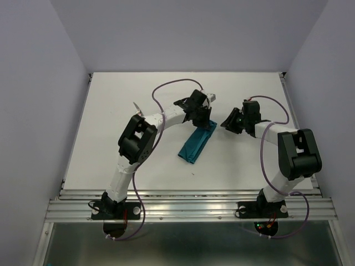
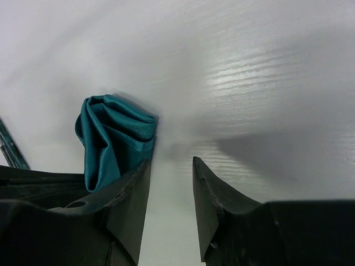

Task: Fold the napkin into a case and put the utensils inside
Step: Pick up the top corner of the smaller rectangle folded napkin from the center of the board, then stuff the top corner of the smaller-rectangle-folded napkin into the folded napkin.

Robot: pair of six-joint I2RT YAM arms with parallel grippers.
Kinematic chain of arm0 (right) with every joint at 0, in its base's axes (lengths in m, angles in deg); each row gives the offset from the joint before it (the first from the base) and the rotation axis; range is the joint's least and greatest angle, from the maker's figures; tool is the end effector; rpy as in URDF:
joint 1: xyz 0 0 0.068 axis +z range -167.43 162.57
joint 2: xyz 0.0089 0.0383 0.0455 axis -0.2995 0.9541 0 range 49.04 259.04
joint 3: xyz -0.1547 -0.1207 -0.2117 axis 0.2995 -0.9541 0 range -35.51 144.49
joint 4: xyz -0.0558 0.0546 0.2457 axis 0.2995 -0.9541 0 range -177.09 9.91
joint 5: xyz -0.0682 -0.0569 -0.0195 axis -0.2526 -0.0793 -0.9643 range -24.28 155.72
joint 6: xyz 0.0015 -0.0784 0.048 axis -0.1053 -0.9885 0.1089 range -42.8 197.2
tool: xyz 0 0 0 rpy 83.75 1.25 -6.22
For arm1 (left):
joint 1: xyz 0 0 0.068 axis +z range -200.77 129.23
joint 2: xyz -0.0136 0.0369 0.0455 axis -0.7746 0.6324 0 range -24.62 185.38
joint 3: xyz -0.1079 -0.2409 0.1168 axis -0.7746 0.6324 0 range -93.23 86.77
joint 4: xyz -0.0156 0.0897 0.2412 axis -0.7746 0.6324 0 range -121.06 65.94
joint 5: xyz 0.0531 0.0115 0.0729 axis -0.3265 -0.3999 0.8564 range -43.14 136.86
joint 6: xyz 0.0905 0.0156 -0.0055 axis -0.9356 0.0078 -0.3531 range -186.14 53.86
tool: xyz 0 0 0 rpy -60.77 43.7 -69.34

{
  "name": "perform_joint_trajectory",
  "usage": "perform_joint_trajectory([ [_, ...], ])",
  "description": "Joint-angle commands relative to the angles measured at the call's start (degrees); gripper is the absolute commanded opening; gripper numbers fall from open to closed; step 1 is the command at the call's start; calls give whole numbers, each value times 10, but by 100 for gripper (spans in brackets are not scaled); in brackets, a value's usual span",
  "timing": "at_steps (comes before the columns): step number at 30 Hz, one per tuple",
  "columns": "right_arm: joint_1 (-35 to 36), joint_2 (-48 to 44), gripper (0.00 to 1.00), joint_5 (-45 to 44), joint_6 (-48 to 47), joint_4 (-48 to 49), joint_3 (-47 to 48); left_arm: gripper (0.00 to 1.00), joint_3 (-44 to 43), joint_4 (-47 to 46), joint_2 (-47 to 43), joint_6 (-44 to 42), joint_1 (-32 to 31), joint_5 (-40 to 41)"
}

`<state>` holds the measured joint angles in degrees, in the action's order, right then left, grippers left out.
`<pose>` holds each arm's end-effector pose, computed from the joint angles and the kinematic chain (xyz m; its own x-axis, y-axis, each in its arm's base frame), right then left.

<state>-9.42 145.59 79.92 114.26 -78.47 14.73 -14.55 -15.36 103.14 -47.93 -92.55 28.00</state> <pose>0.3650 0.0718 0.1509 -0.7411 0.4856 -0.4635 0.1740 0.8058 0.5660 0.3903 -0.3843 0.1793 -0.7283 0.2540 -0.6365 0.6122 0.6585 -0.4377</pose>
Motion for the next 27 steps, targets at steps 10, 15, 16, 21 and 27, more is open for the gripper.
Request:
perform_joint_trajectory([
  [10, 111, -20, 38, -69, -149, -58, 50, 0, 59, -51, -83, 24, 43, -99],
  [15, 150, 1, 38, -123, -174, -87, 87, 0, 75, -67, -97, 33, 47, -105],
  [16, 158, 4, 38, -128, -175, -87, 89, 0, 75, -67, -98, 33, 46, -106],
  [21, 176, 26, 38, -158, -181, -94, 112, 0, 75, -67, -94, 34, 47, -110],
  [27, 187, 51, 36, -185, -183, -98, 133, 0, 71, -71, -89, 40, 46, -116],
])
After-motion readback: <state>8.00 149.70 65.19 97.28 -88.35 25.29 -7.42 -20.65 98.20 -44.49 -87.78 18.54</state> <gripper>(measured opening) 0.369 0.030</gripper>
